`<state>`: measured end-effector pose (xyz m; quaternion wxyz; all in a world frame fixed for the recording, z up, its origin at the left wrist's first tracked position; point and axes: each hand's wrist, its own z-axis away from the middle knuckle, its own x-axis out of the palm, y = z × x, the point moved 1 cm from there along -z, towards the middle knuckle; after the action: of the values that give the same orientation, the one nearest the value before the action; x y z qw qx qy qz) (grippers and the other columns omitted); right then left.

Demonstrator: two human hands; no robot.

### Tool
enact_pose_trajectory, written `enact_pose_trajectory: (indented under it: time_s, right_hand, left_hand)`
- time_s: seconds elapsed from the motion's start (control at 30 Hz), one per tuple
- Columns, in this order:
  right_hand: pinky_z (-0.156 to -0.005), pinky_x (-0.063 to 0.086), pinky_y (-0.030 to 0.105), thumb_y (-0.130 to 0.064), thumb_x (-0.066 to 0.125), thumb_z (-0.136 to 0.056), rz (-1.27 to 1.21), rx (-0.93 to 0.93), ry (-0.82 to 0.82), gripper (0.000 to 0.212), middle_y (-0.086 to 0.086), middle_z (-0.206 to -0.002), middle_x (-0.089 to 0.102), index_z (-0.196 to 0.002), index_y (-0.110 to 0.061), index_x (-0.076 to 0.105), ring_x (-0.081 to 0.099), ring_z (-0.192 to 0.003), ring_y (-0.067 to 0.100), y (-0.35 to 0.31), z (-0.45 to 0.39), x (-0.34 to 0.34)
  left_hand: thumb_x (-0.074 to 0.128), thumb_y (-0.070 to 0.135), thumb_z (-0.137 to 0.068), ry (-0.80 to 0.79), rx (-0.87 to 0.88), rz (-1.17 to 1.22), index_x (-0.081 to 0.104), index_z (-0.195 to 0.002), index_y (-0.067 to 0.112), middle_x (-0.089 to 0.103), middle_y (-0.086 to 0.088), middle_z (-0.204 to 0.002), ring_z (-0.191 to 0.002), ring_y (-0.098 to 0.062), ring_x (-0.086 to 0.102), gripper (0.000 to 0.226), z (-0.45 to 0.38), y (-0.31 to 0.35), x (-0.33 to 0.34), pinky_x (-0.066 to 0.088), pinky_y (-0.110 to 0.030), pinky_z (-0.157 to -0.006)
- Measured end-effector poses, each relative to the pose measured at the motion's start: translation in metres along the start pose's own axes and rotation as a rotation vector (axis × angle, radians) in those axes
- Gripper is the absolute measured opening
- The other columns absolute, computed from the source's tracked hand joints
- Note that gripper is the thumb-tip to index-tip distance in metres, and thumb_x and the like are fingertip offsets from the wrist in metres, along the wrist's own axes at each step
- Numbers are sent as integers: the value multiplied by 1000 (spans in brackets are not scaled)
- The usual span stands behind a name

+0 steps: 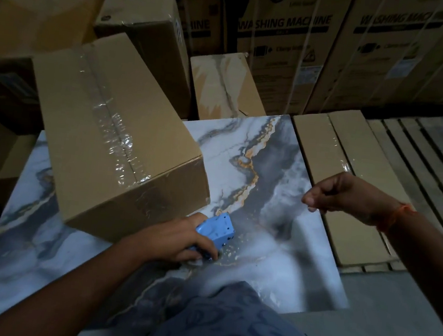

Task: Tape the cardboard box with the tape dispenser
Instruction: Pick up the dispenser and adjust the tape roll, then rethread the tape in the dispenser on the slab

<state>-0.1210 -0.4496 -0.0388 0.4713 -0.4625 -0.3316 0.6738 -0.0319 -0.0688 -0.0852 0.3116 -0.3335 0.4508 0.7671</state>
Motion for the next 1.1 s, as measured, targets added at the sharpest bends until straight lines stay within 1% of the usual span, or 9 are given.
enact_pose_trajectory:
  time_s: [0.13,0.27,0.47,0.67,0.8,0.87,0.93,1.03,1.1]
  right_hand:
    - [-57,51,17,-5,75,-82,-12,23,-9,12,5,-72,76,-90,4,77,64,-62,8,6,1,-12]
    - [-59,50,19,-7,76,-81,-8,34,-1,6,8,-73,75,-85,-4,79,61,-63,13,13,1,-18]
    - [-58,50,18,-4,75,-82,-21,39,1,10,8,-74,75,-78,-12,80,62,-61,7,24,3,-26]
    - [-56,47,14,-3,74,-86,109,14,16,7,3,-68,75,-81,-5,80,61,-58,8,30,-2,-22]
    - [-65,56,19,-5,75,-86,188,-12,112,10,5,-74,78,-79,-10,80,66,-61,4,37,3,-16]
    - [-71,55,22,-9,76,-85,287,-97,193,6,3,-76,78,-80,-11,79,67,-66,2,36,3,-7]
    - [-69,52,19,-11,76,-83,369,-187,251,5,-4,-72,76,-84,-15,78,65,-66,-2,34,2,0]
    - [-61,41,8,-12,75,-81,475,-265,267,20,-9,-63,66,-99,-20,72,59,-58,-2,31,4,8]
    - [-65,47,20,-12,73,-80,543,-278,266,34,-8,-67,67,-113,-19,64,58,-58,1,34,5,12]
  left_hand:
    - [62,40,-95,-24,15,9,61,-120,51,50,-9,-123,-104,-24,57,27,-9,7,-6,50,-32,-91]
    - [63,38,-95,-28,25,-22,64,-116,48,50,-9,-121,-102,-24,57,24,-17,13,-8,51,-33,-89]
    - [61,38,-96,-77,-5,-100,64,-117,48,47,-8,-121,-102,-25,56,24,-30,19,-12,50,-33,-89]
    - [61,36,-92,-227,-100,-221,54,-122,52,43,-5,-125,-102,-28,58,35,-53,27,-7,56,-44,-90]
    - [57,39,-94,-295,-117,-277,54,-125,51,45,-9,-130,-102,-32,62,33,-69,38,1,55,-39,-88]
    - [53,44,-95,-298,-109,-301,53,-129,50,50,-12,-130,-110,-34,62,35,-83,45,7,54,-40,-89]
    - [44,53,-92,-321,-129,-297,47,-139,51,50,-15,-137,-123,-34,56,47,-99,50,13,53,-44,-96]
    - [38,60,-91,-268,-158,-253,36,-149,53,31,-20,-159,-129,-38,54,58,-116,53,19,51,-47,-104]
    - [48,53,-99,-202,-187,-193,39,-151,47,25,-18,-163,-132,-38,53,54,-125,58,21,48,-43,-108]
